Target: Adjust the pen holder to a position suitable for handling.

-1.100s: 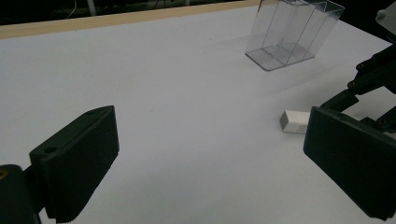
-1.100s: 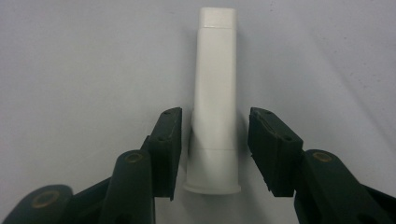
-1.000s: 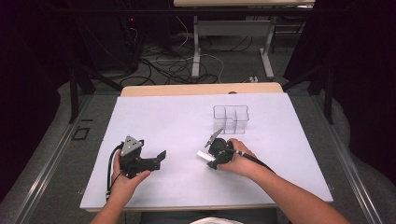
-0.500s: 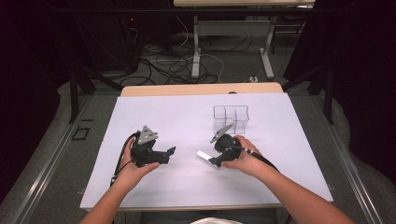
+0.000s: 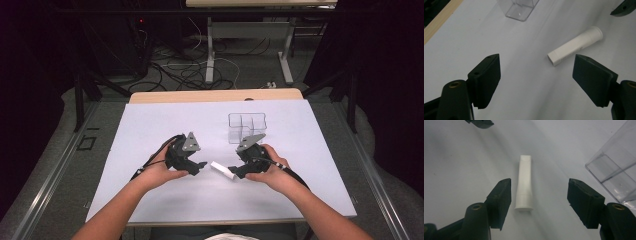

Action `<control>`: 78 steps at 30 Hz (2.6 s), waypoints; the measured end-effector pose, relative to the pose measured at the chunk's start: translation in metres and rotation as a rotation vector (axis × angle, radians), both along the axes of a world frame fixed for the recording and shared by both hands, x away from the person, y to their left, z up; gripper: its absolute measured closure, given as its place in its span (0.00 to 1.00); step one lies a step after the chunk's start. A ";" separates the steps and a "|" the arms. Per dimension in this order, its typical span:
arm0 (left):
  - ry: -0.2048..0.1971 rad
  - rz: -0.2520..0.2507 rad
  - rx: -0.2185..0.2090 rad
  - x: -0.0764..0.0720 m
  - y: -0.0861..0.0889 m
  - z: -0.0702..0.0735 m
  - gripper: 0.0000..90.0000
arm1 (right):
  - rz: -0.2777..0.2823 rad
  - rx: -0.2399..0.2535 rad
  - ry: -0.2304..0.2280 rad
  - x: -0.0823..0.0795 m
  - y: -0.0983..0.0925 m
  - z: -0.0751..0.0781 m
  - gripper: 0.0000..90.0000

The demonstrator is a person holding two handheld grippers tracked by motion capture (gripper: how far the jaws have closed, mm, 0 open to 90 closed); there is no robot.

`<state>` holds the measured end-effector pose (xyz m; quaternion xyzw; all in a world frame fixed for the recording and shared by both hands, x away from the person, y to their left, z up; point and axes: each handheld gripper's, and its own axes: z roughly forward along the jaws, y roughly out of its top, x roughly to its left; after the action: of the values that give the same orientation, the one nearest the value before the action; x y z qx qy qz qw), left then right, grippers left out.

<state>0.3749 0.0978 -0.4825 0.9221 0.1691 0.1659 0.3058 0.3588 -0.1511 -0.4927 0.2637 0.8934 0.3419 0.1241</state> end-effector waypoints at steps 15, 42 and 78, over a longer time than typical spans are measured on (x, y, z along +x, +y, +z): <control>-0.072 -0.291 0.284 0.008 -0.040 0.006 0.40 | -0.098 0.094 -0.079 -0.021 -0.037 0.003 0.30; -0.071 -0.532 0.533 0.013 -0.079 -0.031 0.57 | -0.158 0.135 -0.077 -0.019 -0.056 -0.011 0.27; -0.116 -0.671 0.640 0.013 -0.092 -0.045 0.75 | -0.167 0.140 -0.061 -0.016 -0.059 -0.017 0.28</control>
<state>0.3879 0.0057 -0.5279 0.9630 -0.2157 0.1529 0.0517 0.3429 -0.2099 -0.5100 0.3348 0.8379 0.4000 0.1605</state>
